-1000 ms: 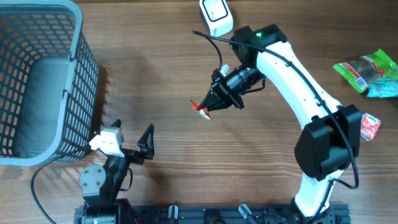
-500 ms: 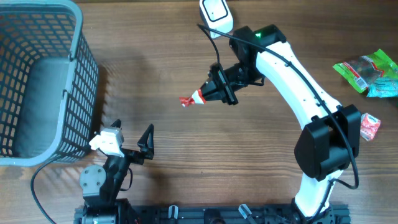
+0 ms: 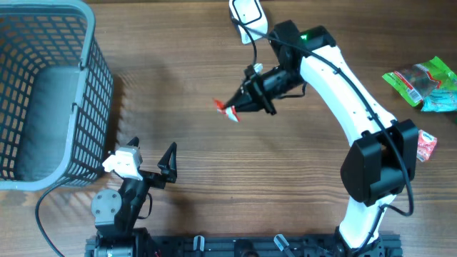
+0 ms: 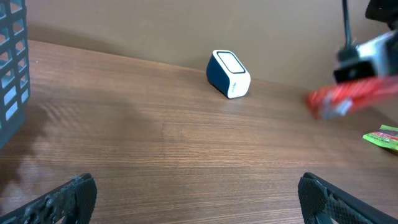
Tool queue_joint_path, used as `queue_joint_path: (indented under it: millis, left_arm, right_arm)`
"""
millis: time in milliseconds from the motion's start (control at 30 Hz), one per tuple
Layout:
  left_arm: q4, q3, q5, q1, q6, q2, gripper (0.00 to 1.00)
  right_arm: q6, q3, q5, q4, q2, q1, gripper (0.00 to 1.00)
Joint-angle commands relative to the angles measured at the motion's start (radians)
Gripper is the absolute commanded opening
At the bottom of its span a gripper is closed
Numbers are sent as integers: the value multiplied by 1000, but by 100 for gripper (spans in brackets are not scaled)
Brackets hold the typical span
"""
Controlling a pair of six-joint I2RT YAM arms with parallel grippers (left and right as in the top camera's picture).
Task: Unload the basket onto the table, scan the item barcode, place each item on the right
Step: 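Lift the Nescafe stick and hold it at the scanner, then carry the Nescafe stick right and drop it at the table edge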
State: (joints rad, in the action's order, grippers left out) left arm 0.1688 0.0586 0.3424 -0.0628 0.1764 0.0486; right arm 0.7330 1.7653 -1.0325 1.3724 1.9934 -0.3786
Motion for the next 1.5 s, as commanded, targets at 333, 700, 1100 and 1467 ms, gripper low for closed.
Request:
queue_joint_path:
  millis: [333,700,1100,1467]
  left_arm:
    - [1,-3,1,5,-15,-2,100]
    - [1,-3,1,5,-15,-2,100]
    - [1,-3,1,5,-15,-2,100]
    - [1,-3,1,5,-15,-2,100]
  right_arm:
    - [69,4,663,-780,117,23,5]
    - [194,200,773,-1279,407,45,5]
    - [213,265,848,-1014,394,58,5]
    - [-106,238,1437,-48,102,352,5]
